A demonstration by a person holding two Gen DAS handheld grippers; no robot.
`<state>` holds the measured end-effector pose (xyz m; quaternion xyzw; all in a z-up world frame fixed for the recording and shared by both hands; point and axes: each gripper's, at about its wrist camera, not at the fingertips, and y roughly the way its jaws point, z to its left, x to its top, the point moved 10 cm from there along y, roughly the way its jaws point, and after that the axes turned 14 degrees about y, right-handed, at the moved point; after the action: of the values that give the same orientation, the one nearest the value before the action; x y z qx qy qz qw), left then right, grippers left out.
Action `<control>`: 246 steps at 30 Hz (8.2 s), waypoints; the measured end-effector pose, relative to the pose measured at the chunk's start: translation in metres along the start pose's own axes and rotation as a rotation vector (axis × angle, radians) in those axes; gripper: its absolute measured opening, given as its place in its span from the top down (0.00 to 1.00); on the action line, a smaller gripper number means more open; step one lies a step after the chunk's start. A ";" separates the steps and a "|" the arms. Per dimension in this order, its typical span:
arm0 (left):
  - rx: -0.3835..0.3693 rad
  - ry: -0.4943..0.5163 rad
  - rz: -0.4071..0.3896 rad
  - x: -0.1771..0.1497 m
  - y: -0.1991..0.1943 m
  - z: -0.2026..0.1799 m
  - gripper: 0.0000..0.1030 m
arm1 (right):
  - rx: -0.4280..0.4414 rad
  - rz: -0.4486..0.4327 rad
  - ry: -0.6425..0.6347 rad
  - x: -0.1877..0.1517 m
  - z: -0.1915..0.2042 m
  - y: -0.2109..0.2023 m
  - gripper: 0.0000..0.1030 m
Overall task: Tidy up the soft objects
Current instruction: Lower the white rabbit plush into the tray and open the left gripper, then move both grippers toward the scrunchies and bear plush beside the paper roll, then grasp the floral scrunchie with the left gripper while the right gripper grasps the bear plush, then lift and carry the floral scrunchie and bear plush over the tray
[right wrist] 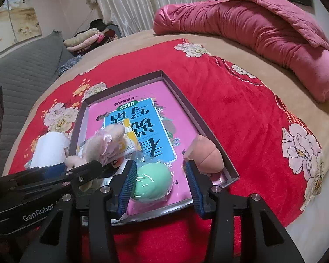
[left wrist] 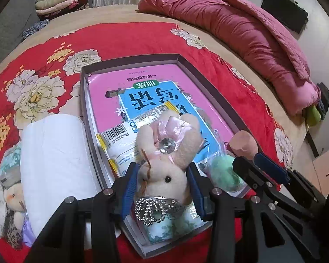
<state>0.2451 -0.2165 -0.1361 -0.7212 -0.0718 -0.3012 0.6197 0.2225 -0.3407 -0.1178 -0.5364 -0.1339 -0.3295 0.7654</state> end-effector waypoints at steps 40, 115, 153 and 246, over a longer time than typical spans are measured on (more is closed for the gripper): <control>-0.087 -0.038 -0.007 0.001 -0.012 -0.001 0.37 | -0.027 0.006 0.070 0.003 -0.018 0.003 0.28; 0.078 -0.556 -0.189 -0.182 -0.146 0.251 0.36 | 0.239 0.118 -0.712 -0.153 0.284 -0.046 0.26; -0.078 -0.684 -0.252 -0.183 -0.075 0.283 0.70 | -0.049 0.167 -1.064 -0.181 0.274 0.055 0.65; -0.032 -0.249 -0.365 -0.029 -0.160 0.098 0.85 | 0.292 -0.142 -0.219 0.024 0.121 -0.097 0.80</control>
<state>0.1790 -0.0817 -0.0207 -0.7378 -0.2723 -0.3179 0.5297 0.1959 -0.2595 0.0138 -0.4414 -0.3005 -0.2995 0.7907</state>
